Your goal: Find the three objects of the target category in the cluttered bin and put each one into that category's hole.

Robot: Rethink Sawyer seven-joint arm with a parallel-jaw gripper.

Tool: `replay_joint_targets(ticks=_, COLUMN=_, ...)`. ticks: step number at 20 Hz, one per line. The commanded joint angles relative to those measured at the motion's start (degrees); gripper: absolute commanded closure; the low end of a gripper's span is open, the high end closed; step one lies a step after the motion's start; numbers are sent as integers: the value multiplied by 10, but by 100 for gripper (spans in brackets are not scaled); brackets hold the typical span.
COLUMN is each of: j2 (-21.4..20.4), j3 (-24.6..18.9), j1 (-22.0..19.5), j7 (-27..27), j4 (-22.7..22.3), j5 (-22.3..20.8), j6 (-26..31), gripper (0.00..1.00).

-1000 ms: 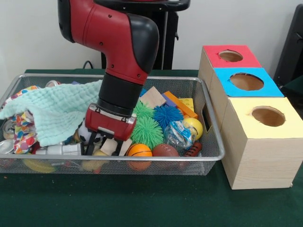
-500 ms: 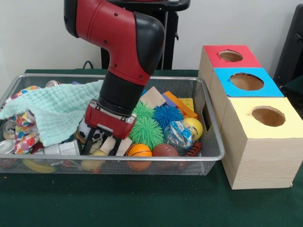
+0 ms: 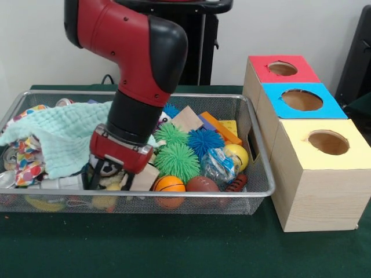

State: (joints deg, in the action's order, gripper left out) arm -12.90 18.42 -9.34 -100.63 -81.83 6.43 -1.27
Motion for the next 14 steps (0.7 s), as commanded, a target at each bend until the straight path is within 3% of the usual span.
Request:
replay_joint_targets(ticks=1, j2=92, j3=-134, j1=-98, j7=3, j4=-34, j5=-56, j6=99, gripper=0)
replay_joint_targets(ticks=10, j2=92, j3=-160, j1=-115, j7=5, j4=-27, j5=-98, j6=110, gripper=0)
replay_joint_targets(ticks=14, j2=80, j3=-169, j1=-117, j7=13, j4=-32, j5=-110, j6=143, gripper=0)
